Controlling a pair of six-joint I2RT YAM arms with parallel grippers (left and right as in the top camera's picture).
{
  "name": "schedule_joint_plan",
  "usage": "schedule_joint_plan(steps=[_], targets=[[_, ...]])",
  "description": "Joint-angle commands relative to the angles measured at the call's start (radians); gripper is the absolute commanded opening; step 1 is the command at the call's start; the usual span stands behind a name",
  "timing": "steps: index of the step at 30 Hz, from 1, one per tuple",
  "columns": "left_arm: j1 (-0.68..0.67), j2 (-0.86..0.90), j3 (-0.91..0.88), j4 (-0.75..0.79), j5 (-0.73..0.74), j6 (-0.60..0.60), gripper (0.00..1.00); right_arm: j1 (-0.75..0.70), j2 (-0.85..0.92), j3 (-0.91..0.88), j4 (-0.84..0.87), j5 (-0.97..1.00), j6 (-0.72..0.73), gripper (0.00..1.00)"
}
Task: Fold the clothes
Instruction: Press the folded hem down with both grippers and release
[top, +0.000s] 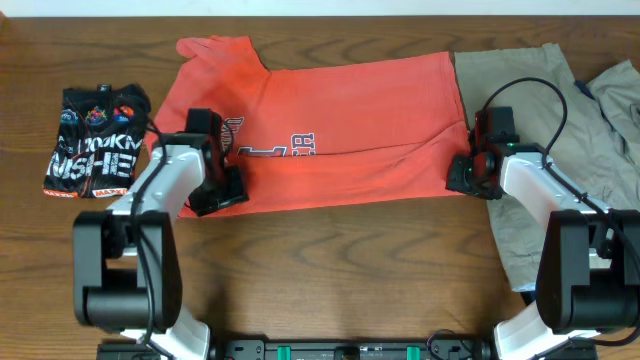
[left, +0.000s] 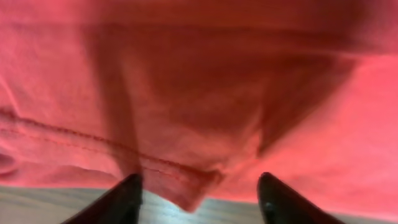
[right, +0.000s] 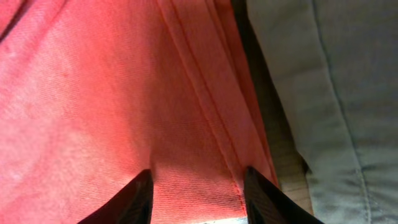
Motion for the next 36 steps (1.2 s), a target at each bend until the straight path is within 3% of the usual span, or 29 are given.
schedule_joint_plan(steps=[1, 3, 4, 17, 18, 20, 22, 26, 36], targets=[[-0.01, 0.027, -0.006, 0.004, -0.071, 0.013, 0.4, 0.007, 0.002, -0.008, 0.0, 0.004, 0.002, 0.43], [-0.01, 0.025, -0.005, 0.011, -0.071, 0.013, 0.12, 0.007, 0.002, -0.008, 0.0, 0.004, 0.002, 0.43], [-0.01, 0.024, 0.0, 0.01, -0.071, 0.013, 0.06, 0.007, 0.002, -0.008, 0.0, 0.004, 0.002, 0.42], [-0.01, -0.069, 0.077, 0.057, -0.057, 0.013, 0.06, 0.007, 0.002, -0.008, -0.03, 0.031, 0.002, 0.41], [-0.01, -0.071, 0.077, 0.074, -0.055, 0.013, 0.1, 0.007, 0.002, -0.008, -0.031, 0.031, 0.002, 0.41], [-0.01, -0.07, 0.077, 0.097, -0.055, 0.013, 0.37, 0.007, 0.002, -0.008, -0.031, 0.03, 0.002, 0.41], [-0.01, -0.069, 0.077, 0.095, -0.055, 0.013, 0.53, 0.007, 0.002, -0.008, -0.031, 0.03, 0.002, 0.45], [-0.009, -0.069, 0.076, 0.046, -0.058, 0.013, 0.57, 0.007, -0.008, 0.0, -0.04, 0.03, 0.002, 0.58], [-0.008, -0.067, 0.051, -0.003, -0.069, 0.008, 0.58, 0.001, -0.07, 0.103, 0.014, 0.013, 0.004, 0.52]])
